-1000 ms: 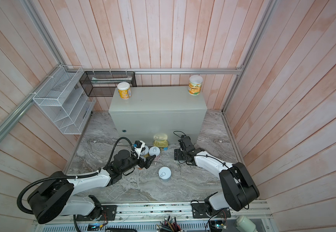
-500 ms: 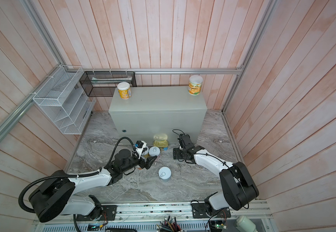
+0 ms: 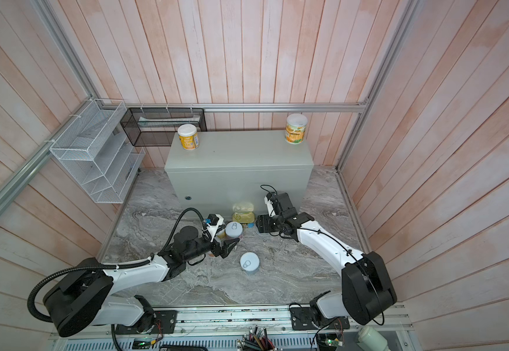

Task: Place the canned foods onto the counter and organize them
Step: 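Lift the white-lidded can and move it toward the left gripper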

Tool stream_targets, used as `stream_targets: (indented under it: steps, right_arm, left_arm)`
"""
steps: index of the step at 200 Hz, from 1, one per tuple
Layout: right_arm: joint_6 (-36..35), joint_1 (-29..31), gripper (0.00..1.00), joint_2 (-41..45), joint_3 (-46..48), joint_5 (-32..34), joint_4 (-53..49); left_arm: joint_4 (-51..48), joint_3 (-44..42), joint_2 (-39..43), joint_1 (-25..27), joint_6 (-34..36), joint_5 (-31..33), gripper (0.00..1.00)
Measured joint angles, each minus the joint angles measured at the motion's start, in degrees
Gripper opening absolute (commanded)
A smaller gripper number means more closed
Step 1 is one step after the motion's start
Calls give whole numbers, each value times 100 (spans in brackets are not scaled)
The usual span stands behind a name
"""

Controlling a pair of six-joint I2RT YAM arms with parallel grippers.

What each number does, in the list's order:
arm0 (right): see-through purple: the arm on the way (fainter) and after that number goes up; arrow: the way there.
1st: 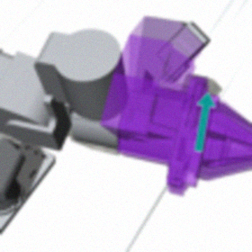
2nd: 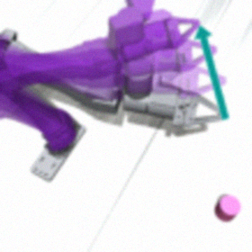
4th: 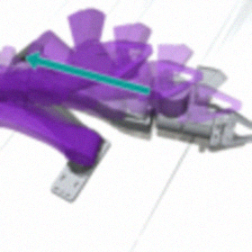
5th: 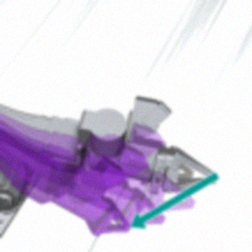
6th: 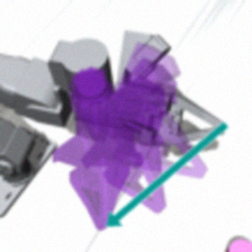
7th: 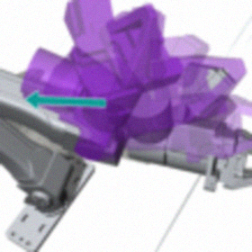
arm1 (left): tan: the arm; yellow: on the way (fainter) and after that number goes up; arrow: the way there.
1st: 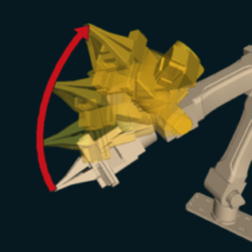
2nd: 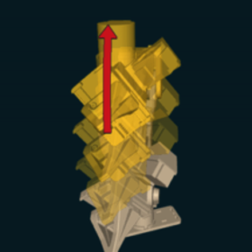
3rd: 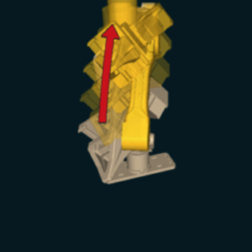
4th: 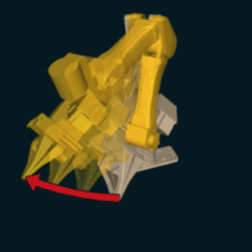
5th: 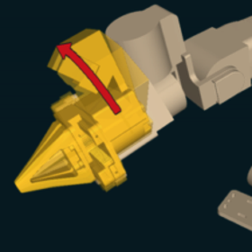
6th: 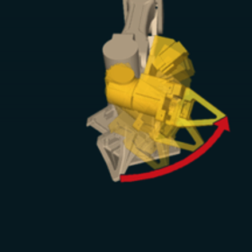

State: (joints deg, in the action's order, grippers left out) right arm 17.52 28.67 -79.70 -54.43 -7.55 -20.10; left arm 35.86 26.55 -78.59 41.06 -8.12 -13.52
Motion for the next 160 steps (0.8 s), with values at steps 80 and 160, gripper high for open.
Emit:
stream_targets:
  steps: [80,160]
  right_arm:
    - [7,118,58,87,-37,-651,109]
    - [-238,625,58,85,-472,-1207,-39]
  left_arm:
    - [105,-11,153,52,66,-111,100]
    - [103,-11,155,103,153,-195,100]
